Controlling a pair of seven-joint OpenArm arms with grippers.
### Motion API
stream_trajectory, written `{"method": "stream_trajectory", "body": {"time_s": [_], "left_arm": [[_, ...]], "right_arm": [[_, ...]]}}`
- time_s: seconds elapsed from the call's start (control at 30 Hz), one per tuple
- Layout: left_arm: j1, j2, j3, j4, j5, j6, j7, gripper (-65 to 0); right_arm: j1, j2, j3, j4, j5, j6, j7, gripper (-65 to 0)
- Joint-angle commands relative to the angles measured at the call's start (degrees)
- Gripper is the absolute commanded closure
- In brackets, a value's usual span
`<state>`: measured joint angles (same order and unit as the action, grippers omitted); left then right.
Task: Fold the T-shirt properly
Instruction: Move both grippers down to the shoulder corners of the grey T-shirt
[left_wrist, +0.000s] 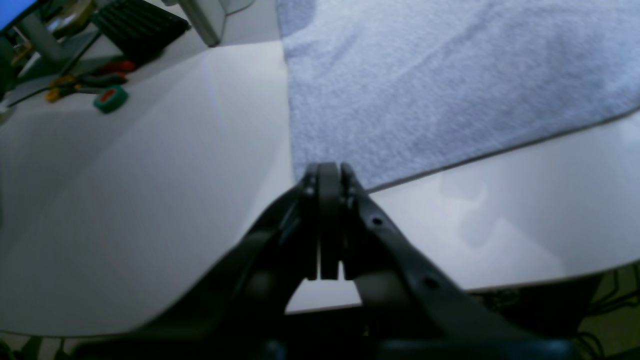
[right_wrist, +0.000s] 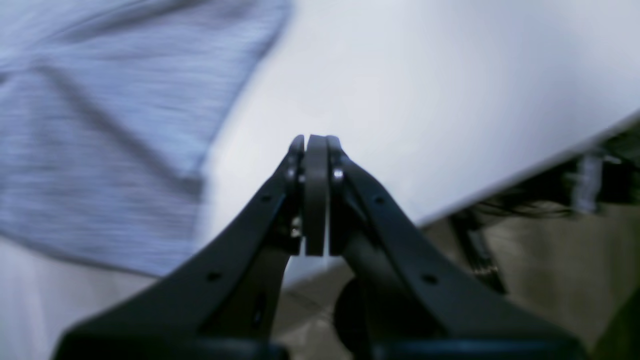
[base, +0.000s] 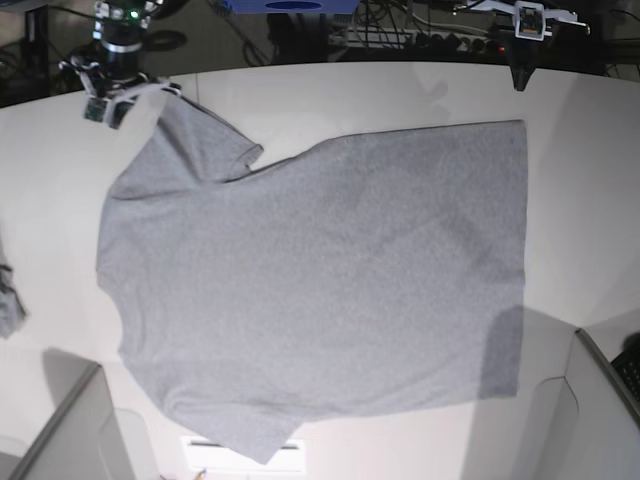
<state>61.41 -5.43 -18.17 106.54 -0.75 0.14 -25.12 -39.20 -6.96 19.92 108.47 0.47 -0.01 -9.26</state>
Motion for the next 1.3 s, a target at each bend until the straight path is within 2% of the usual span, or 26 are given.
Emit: {"method": "stream_trajectory", "body": {"time_s": [0.0, 0.1, 0.2, 0.37, 0.43, 0.57, 0.67, 0.77, 0.83, 0.93, 1.1, 1.27], "left_arm": [[1.05, -0.06, -0.24, 0.93, -2.37, 0.43, -1.38, 0.0], [1.05, -0.41, -0.77, 0.76, -14.23, 0.17, -1.29, 0.0], [1.49, -1.56, -1.65, 0.67, -21.44, 0.17, -1.29, -14.5], [1.49, -2.88, -2.44, 0.76, -22.41, 0.08, -1.21, -35.2], [1.49, -2.96, -2.18, 0.67, -22.41, -0.36, -1.21, -40.3], [1.14, -2.70, -2.18, 0.67, -22.59, -5.55, -1.21, -41.1], [1.14, -2.96, -1.91, 0.67, -26.28, -6.52, -1.21, -41.5], [1.05, -5.60, -2.35, 0.76, -35.77, -8.01, 2.66, -41.8], [0.61, -8.41, -2.62, 0.67, -43.16, -11.09, 6.71, -41.3], [-0.26, -10.00, -2.79, 0.58, -50.28, -15.39, 11.37, -41.1], [-2.20, -8.77, -6.92, 0.67, -48.26, -16.01, 15.94, -41.1], [-2.37, -7.71, -9.12, 0.58, -48.26, -16.10, 19.63, -41.5]], "right_arm": [[-0.23, 0.24, -0.80, 2.26, 1.77, -0.30, 1.12, 0.0], [-0.14, 0.50, -2.30, 4.28, 12.76, -0.30, -1.60, 0.0], [0.91, 1.73, -1.86, 4.37, 24.63, -0.30, -6.88, -14.3], [2.06, 7.97, -1.33, 3.93, 43.71, -0.30, -17.69, -16.1], [2.41, 10.96, -1.33, 3.67, 51.09, -0.30, -19.62, -16.2], [2.41, 14.92, -1.33, 2.70, 62.26, -0.30, -20.24, -17.3], [2.41, 16.24, -1.42, 1.73, 64.63, -0.38, -20.33, -28.4], [2.32, 16.50, -1.42, 0.77, 64.63, -0.38, -20.33, -39.3], [2.41, 16.50, -1.42, -0.99, 64.54, -0.38, -20.33, -39.2], [3.64, 16.50, -1.42, -5.92, 64.54, -0.38, -20.33, -38.9], [3.82, 16.50, -1.42, -11.37, 64.45, -0.30, -20.33, -38.9], [3.82, 17.73, -1.86, -11.19, 61.82, -0.30, -20.33, -38.9]]}}
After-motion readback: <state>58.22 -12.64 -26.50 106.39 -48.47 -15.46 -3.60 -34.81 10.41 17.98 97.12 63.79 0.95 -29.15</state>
